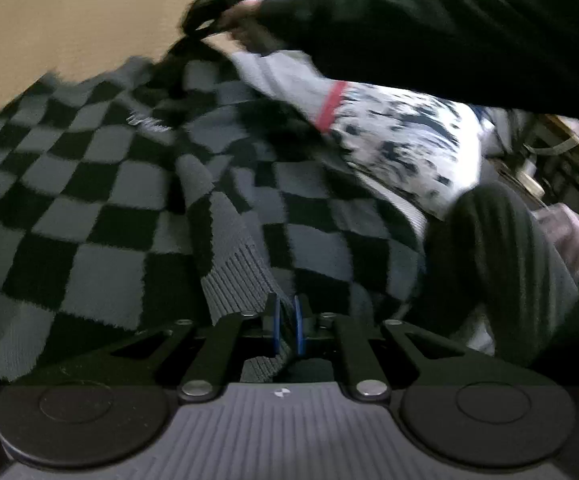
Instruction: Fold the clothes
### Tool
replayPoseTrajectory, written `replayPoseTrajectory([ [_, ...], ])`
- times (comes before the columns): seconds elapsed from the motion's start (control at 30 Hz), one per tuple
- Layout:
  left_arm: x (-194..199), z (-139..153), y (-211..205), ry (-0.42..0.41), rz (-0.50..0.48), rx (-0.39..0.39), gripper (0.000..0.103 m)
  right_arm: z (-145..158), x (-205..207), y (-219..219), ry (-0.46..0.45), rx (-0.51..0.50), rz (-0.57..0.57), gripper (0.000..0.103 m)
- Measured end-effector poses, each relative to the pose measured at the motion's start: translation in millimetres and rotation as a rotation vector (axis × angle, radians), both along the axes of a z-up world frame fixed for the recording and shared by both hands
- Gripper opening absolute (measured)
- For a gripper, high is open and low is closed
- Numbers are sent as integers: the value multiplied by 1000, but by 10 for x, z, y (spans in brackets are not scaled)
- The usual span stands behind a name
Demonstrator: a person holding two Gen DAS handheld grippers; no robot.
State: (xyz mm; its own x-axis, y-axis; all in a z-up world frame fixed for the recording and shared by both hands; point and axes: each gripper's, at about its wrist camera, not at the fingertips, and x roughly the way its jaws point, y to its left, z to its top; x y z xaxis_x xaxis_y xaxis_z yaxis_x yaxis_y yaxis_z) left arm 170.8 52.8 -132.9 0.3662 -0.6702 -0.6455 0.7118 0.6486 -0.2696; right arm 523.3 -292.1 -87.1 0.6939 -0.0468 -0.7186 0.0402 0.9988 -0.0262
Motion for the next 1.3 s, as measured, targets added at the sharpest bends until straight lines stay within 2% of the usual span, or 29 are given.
replayPoseTrajectory([
  [0.1,-42,96,98,16,4,-49,8,-69,69,-74,19,33,-3,8],
  [0.17,-62,158,226,22,22,-99,8,-140,46,-56,42,14,24,11],
  [0.23,-65,201,355,40,54,-150,6,-145,-20,-44,26,-19,43,14],
  [0.33,-41,191,531,88,105,-218,6,-1,-301,23,-33,-77,59,28],
  [0.4,8,158,598,123,148,-245,6,95,-494,36,-51,-77,115,32],
  [0.47,69,124,617,141,188,-258,7,17,-830,160,-21,-53,147,38],
  [0.57,182,71,590,147,255,-240,10,-121,-1352,360,30,-14,190,39],
  [0.67,300,17,525,140,325,-215,21,-260,-1874,560,80,25,233,39],
  [0.7,354,1,500,140,340,-217,30,-306,-2048,627,97,38,247,39],
  [0.77,509,-19,433,136,348,-222,33,-398,-2397,760,130,64,275,39],
  [0.87,786,-51,321,135,331,-235,36,-462,-2558,792,145,140,224,39],
  [1.07,1417,-187,23,135,292,-157,35,-581,-2843,838,169,295,111,39],
  [1.3,1609,-311,-191,173,253,-113,35,-719,-3175,892,196,475,-23,39],
])
